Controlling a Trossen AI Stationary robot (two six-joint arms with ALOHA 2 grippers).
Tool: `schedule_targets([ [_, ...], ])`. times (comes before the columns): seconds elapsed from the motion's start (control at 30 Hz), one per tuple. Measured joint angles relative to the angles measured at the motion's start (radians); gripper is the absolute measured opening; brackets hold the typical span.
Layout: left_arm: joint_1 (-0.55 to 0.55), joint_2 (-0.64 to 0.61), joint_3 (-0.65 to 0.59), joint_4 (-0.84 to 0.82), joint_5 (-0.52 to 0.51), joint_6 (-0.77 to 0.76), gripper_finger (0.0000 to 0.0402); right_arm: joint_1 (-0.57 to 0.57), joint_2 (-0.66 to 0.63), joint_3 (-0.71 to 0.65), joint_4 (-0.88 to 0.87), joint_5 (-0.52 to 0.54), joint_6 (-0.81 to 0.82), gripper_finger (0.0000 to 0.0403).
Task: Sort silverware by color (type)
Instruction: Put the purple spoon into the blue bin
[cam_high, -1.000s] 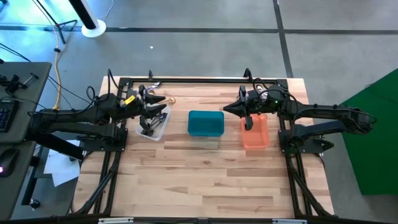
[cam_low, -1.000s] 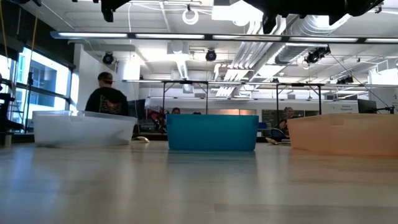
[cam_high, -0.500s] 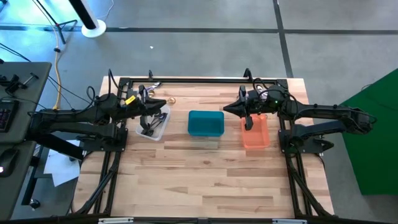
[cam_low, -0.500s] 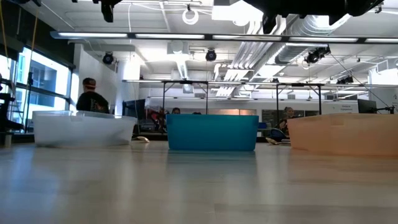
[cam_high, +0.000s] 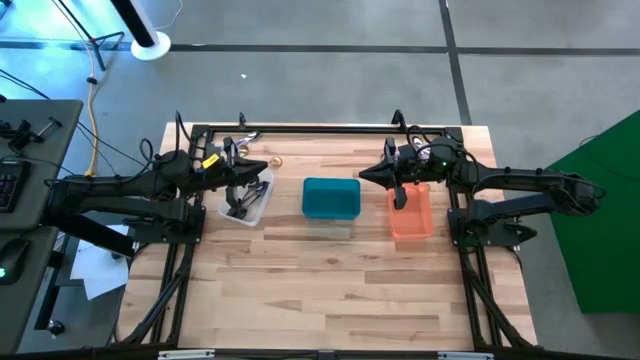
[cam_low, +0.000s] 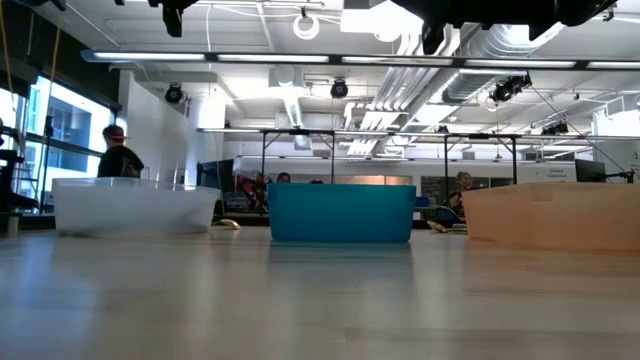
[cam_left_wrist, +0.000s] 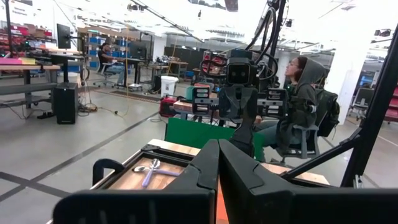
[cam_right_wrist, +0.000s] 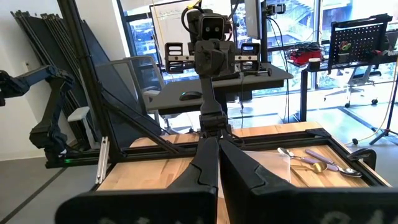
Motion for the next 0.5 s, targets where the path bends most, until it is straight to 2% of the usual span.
schedule_targets([
  [0.17, 0.000, 0.000, 0.000, 0.000, 0.000, 0.000, 0.0000, 0.000, 0.000, 0.000, 0.000, 0.000, 0.005, 0.0000],
  [0.33, 0.000, 0.000, 0.000, 0.000, 0.000, 0.000, 0.0000, 0.000, 0.000, 0.000, 0.002, 0.000, 0.109, 0.0000],
  [0.5, 0.000, 0.000, 0.000, 0.000, 0.000, 0.000, 0.0000, 0.000, 0.001, 0.000, 0.107, 0.007, 0.198, 0.0000],
])
